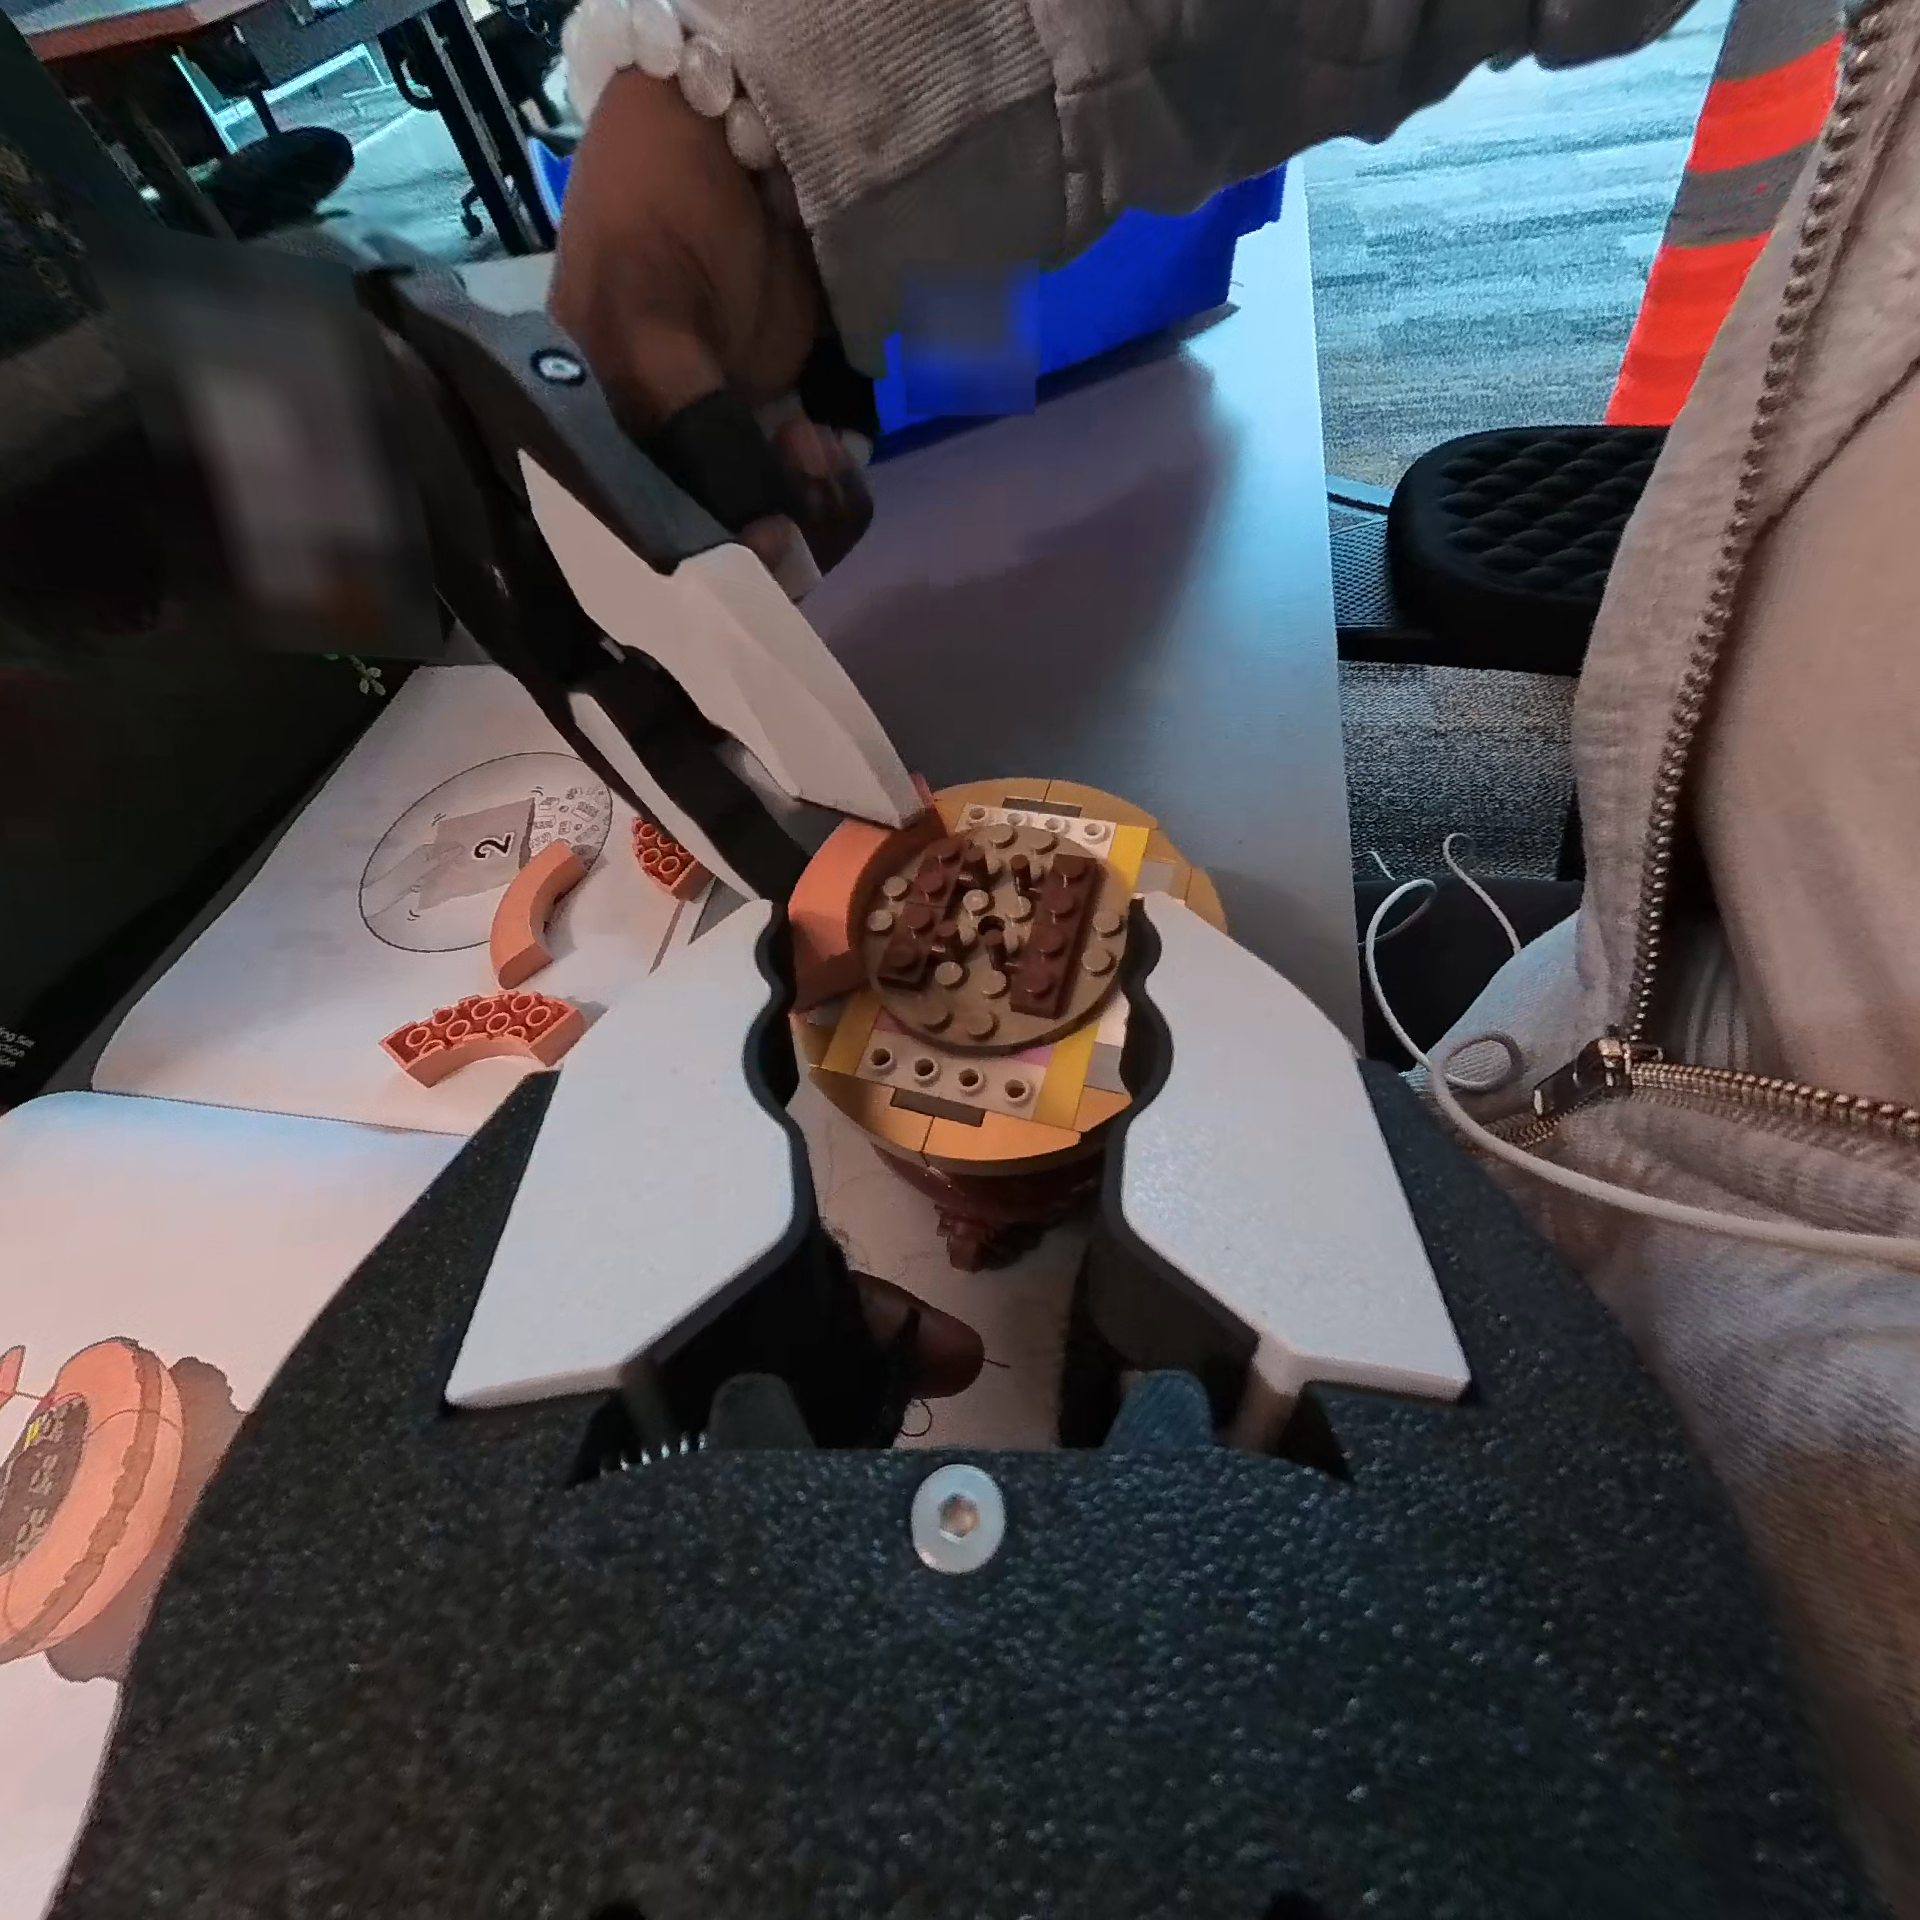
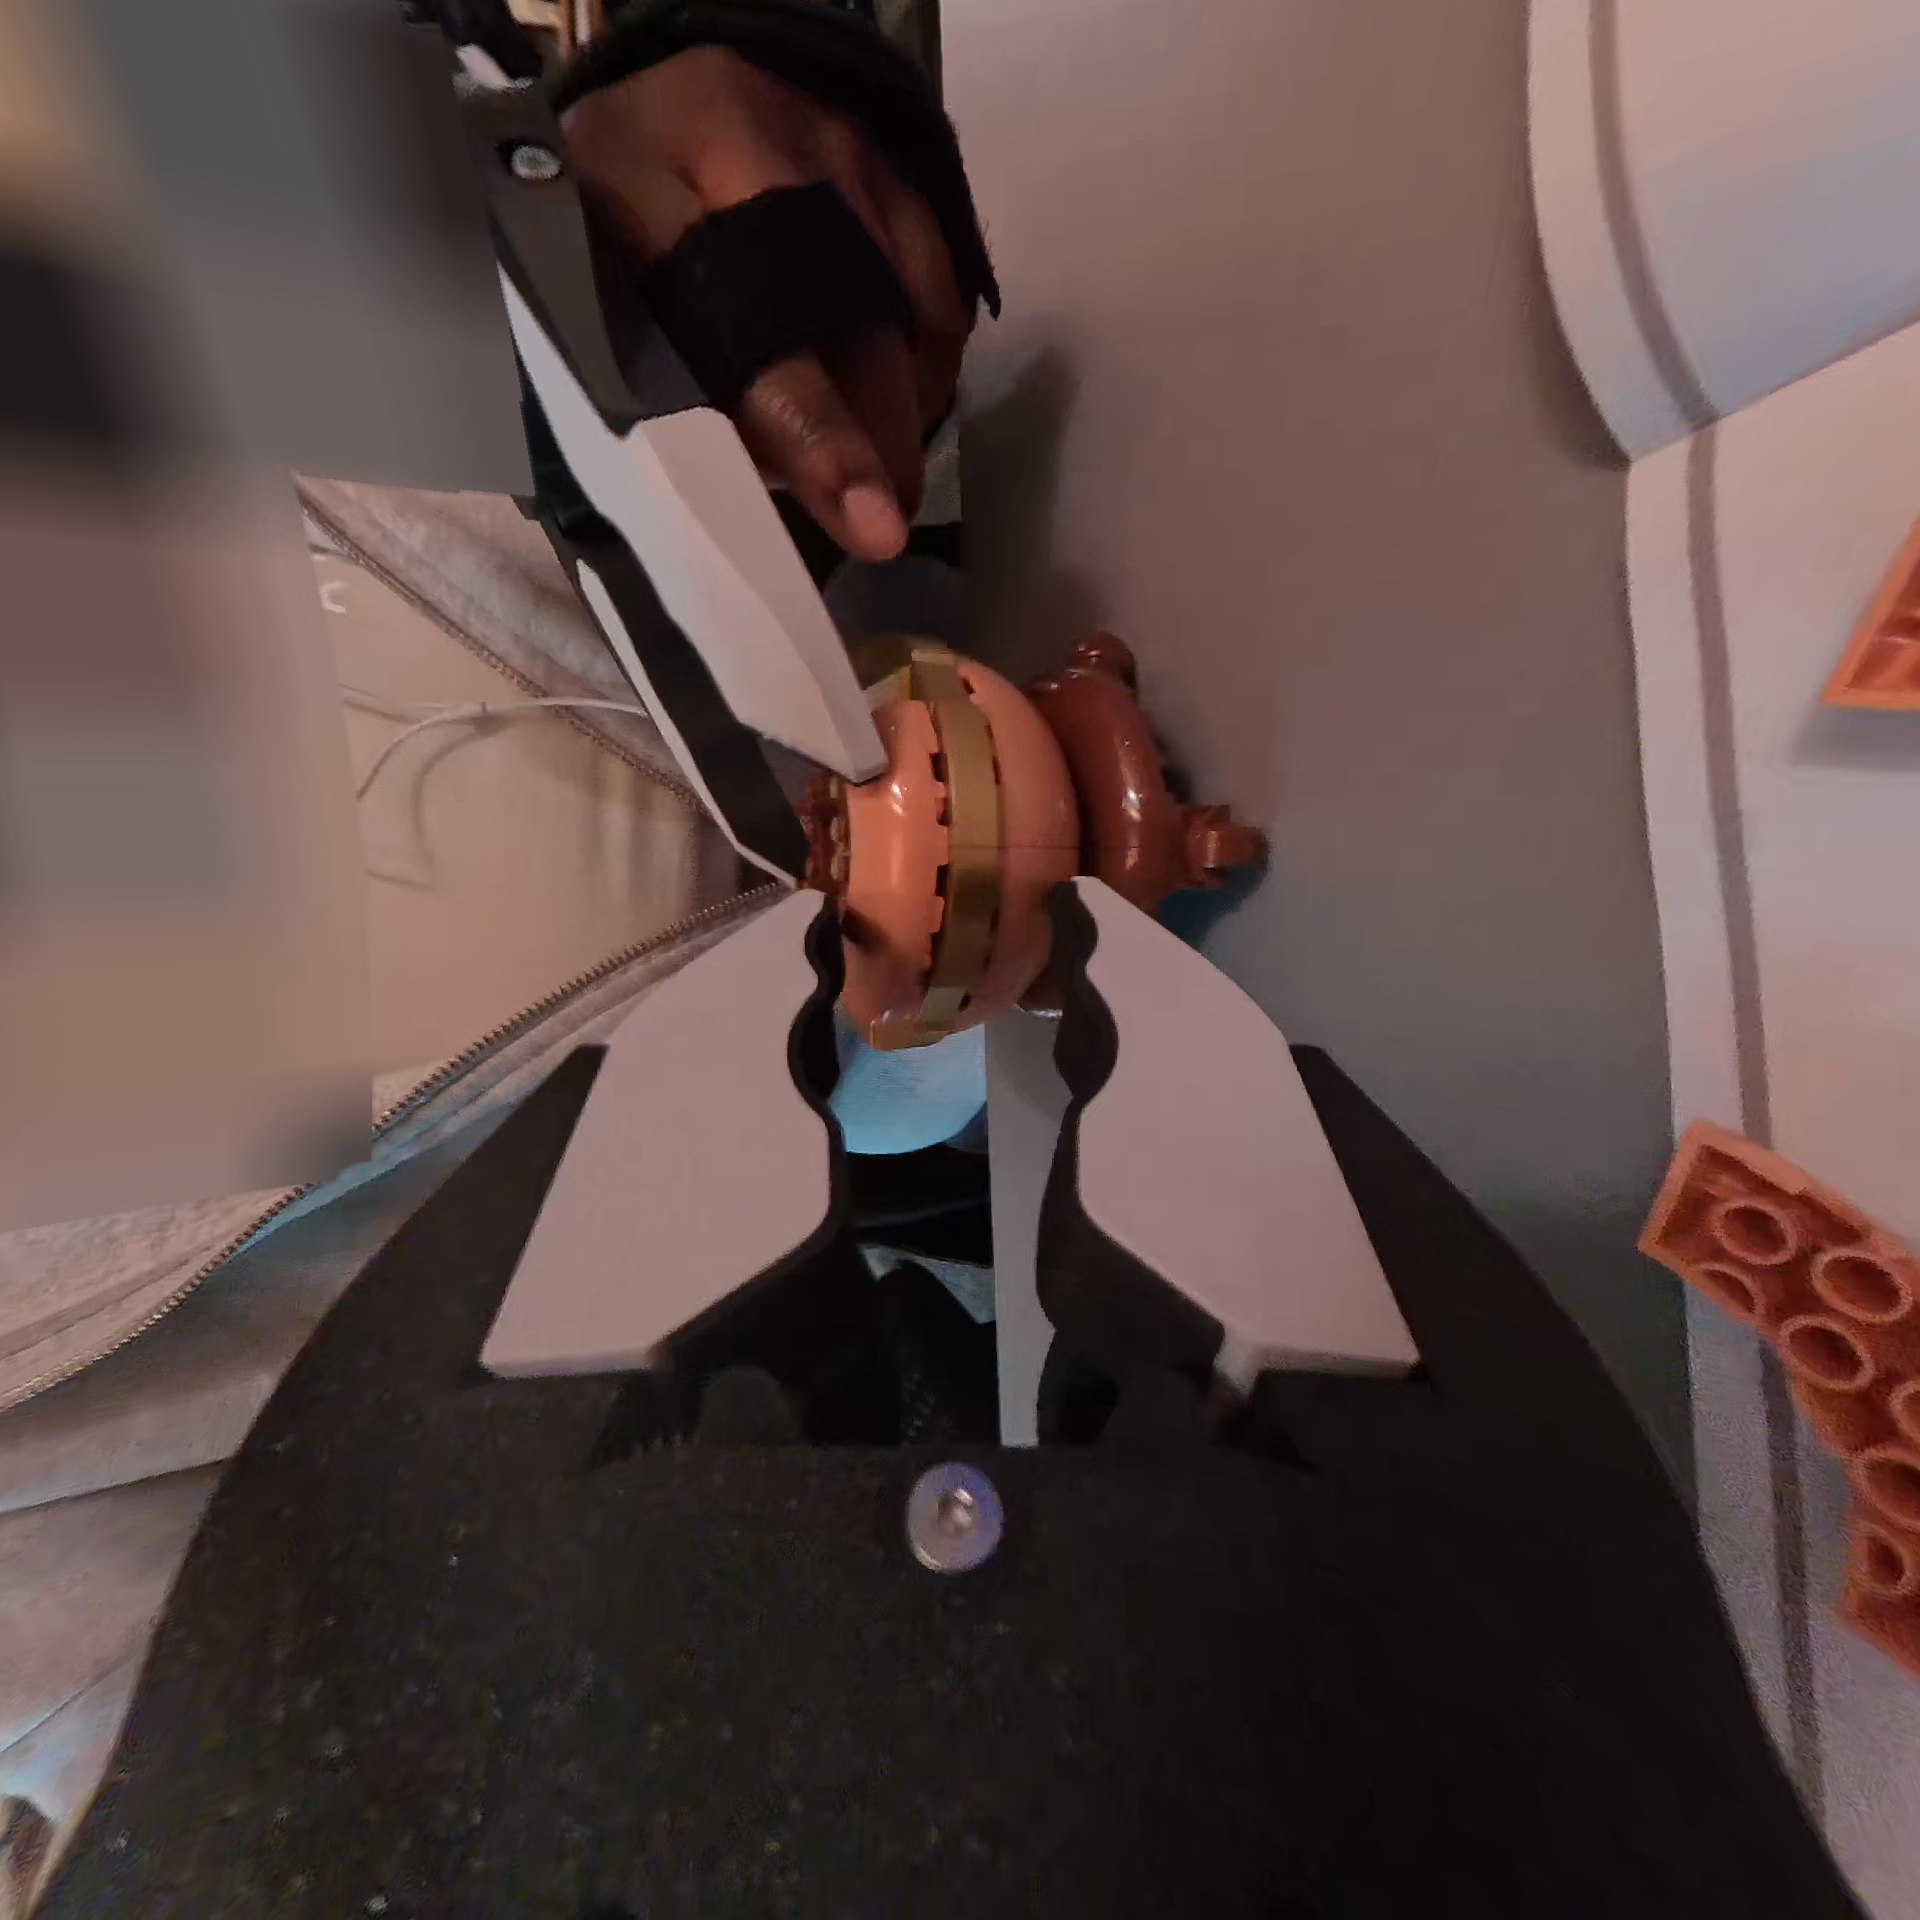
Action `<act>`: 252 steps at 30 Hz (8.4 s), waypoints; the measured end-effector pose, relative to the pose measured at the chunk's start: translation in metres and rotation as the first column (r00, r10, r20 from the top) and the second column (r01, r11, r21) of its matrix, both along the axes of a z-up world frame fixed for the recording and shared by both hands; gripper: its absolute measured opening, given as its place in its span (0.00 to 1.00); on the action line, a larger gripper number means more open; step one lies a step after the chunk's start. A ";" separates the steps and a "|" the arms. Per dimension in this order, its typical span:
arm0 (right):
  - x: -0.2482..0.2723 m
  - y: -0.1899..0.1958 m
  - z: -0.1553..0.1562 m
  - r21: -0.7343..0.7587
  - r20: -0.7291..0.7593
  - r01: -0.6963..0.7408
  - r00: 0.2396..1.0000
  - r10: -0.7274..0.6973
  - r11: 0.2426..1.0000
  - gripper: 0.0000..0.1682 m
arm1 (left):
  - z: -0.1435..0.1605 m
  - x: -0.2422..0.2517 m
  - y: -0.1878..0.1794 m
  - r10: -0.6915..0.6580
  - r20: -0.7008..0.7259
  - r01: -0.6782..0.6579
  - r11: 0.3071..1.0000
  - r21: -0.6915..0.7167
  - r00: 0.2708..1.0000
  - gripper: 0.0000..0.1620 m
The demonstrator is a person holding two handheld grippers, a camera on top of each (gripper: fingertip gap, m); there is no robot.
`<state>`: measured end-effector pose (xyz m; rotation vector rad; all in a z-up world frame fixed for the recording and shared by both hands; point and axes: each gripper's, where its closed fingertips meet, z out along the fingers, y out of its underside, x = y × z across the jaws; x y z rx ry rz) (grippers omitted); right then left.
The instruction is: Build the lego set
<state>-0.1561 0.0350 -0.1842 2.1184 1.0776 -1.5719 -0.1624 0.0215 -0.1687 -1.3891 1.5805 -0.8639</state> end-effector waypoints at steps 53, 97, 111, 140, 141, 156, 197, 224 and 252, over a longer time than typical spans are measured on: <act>0.002 0.030 0.027 0.781 0.010 0.113 0.981 -0.193 0.615 0.18 | 0.010 -0.019 0.009 0.226 0.114 -0.242 0.956 0.165 0.967 0.52; 0.000 0.007 0.011 0.719 0.199 0.078 0.929 -0.313 0.690 0.10 | -0.035 -0.002 0.001 0.403 -0.073 -0.408 0.911 -0.062 0.912 0.59; -0.001 0.001 0.015 0.699 0.304 -0.013 0.911 -0.280 0.715 0.16 | -0.035 -0.003 0.001 0.398 -0.072 -0.402 0.913 -0.073 0.915 0.59; -0.008 0.014 0.017 0.887 0.295 -0.240 0.952 -0.084 0.396 0.00 | -0.035 -0.004 0.002 0.390 -0.074 -0.394 0.916 -0.068 0.918 0.58; -0.008 0.015 0.017 0.898 0.296 -0.241 0.950 -0.099 0.369 0.00 | -0.035 -0.004 0.002 0.391 -0.074 -0.396 0.916 -0.066 0.917 0.58; 0.018 0.027 0.001 0.872 0.486 -0.430 0.820 -0.304 0.233 0.00 | -0.037 -0.002 0.001 0.381 -0.079 -0.385 0.922 -0.047 0.921 0.57; 0.062 0.084 -0.009 0.937 -0.128 0.254 0.889 -0.439 0.241 0.05 | -0.043 -0.026 0.013 0.285 -0.150 -0.293 0.955 -0.040 0.947 0.71; -0.032 0.030 0.084 0.111 -0.566 0.646 0.665 -0.486 0.755 0.04 | 0.089 -0.018 0.044 0.131 0.556 0.004 0.972 -0.235 0.821 0.08; -0.061 0.101 0.089 0.411 -0.771 0.815 0.550 -0.322 0.408 0.07 | 0.098 -0.049 0.128 0.589 0.705 0.207 0.690 -0.693 0.395 0.05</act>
